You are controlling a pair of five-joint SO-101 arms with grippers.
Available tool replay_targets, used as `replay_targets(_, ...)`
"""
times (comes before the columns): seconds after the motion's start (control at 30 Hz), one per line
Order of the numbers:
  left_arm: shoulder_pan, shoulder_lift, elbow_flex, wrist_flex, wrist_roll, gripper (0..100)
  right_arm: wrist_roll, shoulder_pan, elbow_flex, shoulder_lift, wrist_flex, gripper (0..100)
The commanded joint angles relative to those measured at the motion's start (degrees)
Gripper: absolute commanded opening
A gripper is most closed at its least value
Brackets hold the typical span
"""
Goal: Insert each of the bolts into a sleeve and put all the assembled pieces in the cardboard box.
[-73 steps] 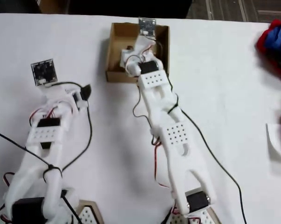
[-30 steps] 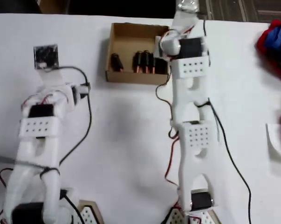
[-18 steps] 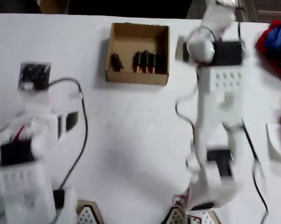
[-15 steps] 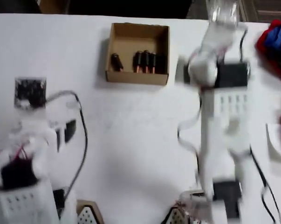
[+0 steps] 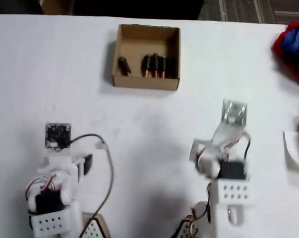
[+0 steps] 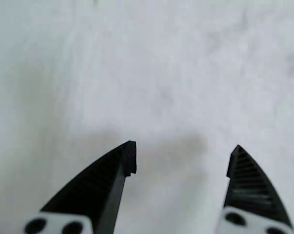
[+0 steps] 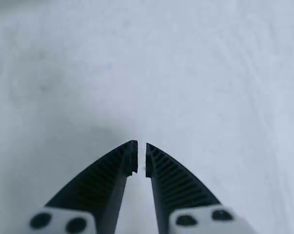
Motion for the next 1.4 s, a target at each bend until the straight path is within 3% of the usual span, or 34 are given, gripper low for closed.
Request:
replay_targets(0.0,-0.70,-0.70,1.54,4.04,-0.18,31,0.53,0.57,17.32,-10.51,-9.54,2.1)
replay_targets(0.1,-0.70,-0.70,1.54,4.22,0.09,31,0.18,0.92,21.01,-19.47,-8.31,2.0)
replay_targets(0.33,-0.70,-0.70,1.54,4.22,-0.35,31,0.26,1.01,20.84,-34.95,14.11,2.0)
replay_targets(0.57,0.09,-0.53,1.54,4.04,-2.20,31,0.26,0.92,20.84,-36.79,14.99,2.0)
replay_targets(0.87,14.33,-0.53,1.54,3.96,-3.78,31,0.26,0.92,20.84,-36.79,14.99,2.0)
replay_targets(1.37,14.24,-0.53,1.54,3.96,-3.87,31,0.26,0.92,20.84,-36.79,14.99,2.0)
